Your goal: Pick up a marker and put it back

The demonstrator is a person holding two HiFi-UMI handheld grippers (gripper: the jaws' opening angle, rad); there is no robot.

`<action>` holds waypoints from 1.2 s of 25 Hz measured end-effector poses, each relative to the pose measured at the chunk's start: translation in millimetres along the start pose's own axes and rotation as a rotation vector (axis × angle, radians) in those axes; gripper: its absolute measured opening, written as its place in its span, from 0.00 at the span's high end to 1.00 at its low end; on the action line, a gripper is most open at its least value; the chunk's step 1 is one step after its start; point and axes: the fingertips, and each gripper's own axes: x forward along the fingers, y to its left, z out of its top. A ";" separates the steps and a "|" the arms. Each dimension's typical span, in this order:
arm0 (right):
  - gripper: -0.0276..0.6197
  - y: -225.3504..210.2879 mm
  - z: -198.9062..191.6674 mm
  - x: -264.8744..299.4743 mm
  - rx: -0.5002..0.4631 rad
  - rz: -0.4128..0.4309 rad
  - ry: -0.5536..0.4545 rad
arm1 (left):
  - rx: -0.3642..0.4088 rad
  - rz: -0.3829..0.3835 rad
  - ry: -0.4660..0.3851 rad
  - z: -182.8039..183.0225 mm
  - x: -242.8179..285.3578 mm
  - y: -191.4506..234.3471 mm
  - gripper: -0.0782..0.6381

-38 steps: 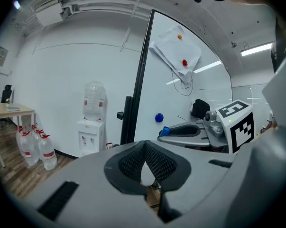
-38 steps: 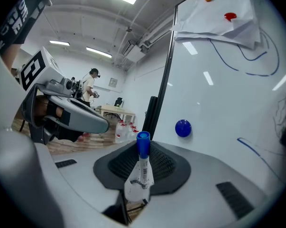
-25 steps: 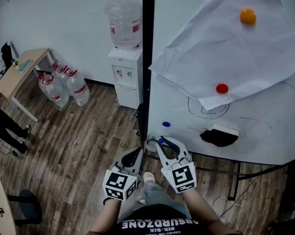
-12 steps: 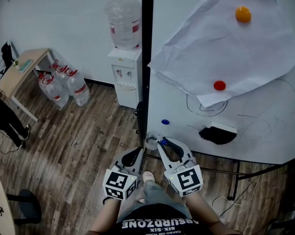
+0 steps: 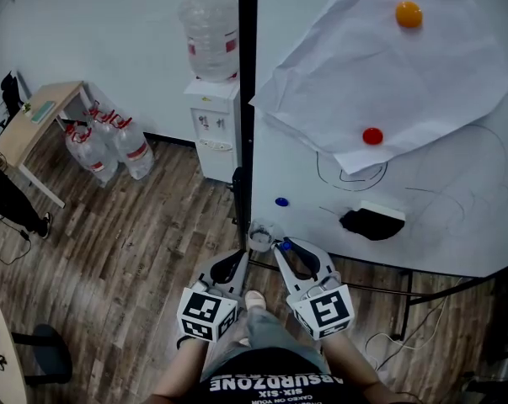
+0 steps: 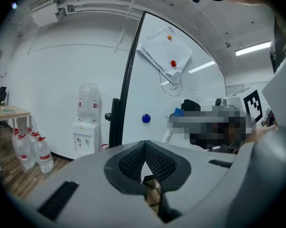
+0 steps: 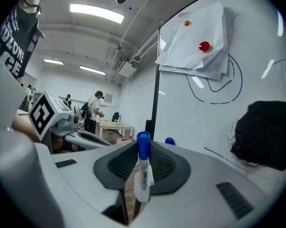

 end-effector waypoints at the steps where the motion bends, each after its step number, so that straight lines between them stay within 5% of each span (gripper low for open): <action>1: 0.85 0.8 -0.6 -2.0 0.000 0.000 0.003 | 0.000 -0.001 -0.001 0.0 -0.8 -1.1 0.88; 30: 0.85 37.1 -37.8 -43.6 0.054 0.016 0.077 | 0.006 -0.002 -0.026 -4.6 -38.4 -32.9 0.88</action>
